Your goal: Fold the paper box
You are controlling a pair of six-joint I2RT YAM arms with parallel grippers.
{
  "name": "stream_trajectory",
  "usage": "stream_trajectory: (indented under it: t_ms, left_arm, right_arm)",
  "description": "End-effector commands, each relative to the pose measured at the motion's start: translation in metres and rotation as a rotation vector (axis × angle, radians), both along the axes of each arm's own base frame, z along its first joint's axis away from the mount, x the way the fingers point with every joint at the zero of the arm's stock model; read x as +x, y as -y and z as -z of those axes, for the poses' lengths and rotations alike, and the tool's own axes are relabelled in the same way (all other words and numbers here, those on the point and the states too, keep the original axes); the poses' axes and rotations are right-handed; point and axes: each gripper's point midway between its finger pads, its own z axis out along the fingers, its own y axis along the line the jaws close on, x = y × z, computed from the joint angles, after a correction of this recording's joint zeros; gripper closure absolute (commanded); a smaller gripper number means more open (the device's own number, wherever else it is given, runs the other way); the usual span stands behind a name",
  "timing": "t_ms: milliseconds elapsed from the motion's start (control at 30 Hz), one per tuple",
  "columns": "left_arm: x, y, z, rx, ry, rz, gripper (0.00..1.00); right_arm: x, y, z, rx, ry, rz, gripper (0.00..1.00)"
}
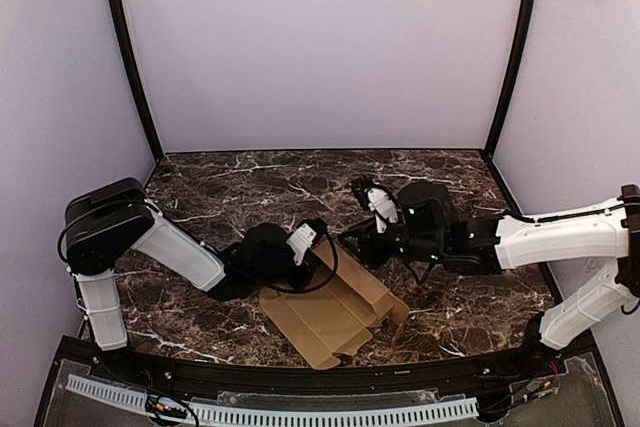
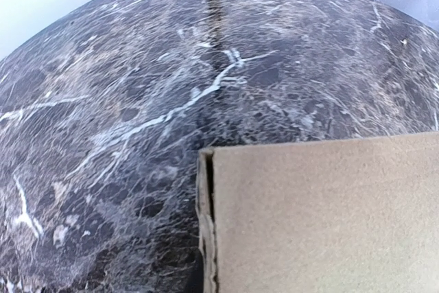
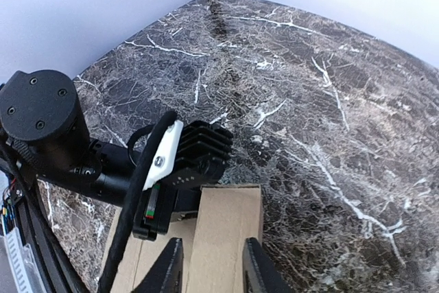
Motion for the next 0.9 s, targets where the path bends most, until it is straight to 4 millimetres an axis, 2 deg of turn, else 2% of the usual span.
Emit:
stream_trajectory:
  t_ms: [0, 133, 333, 367, 400, 500, 533, 767, 867]
  left_arm:
    - [0.009, -0.02, -0.005, 0.026, -0.039, -0.147, 1.0]
    - [0.016, -0.033, -0.007, 0.038, -0.081, -0.258, 1.0]
    - [0.02, -0.053, -0.014, 0.043, -0.171, -0.425, 1.0]
    - [0.018, -0.058, -0.013, 0.058, -0.186, -0.441, 1.0]
    - [0.02, -0.06, -0.017, 0.041, -0.197, -0.473, 1.0]
    - [0.017, -0.064, -0.022, 0.021, -0.25, -0.518, 1.0]
    - [0.015, -0.064, -0.023, 0.015, -0.26, -0.521, 1.0]
    - [0.005, -0.082, -0.036, -0.019, -0.305, -0.585, 1.0]
    - [0.001, -0.088, -0.04, -0.031, -0.313, -0.604, 0.99]
  right_arm:
    - [-0.006, 0.025, 0.0, -0.037, -0.017, 0.039, 0.65]
    - [-0.013, 0.038, -0.011, -0.03, -0.018, 0.047, 0.61]
    - [-0.03, 0.053, -0.019, -0.017, -0.074, 0.034, 0.62]
    - [-0.032, 0.053, -0.021, -0.013, -0.084, 0.026, 0.64]
    - [-0.035, 0.054, -0.021, -0.011, -0.095, 0.019, 0.7]
    - [-0.04, 0.056, -0.022, -0.025, -0.116, 0.006, 0.95]
    - [-0.04, 0.058, -0.021, -0.038, -0.121, 0.008, 1.0]
    - [-0.038, 0.065, -0.008, -0.103, -0.168, 0.053, 1.0]
    - [-0.037, 0.06, -0.008, -0.103, -0.184, 0.052, 1.0]
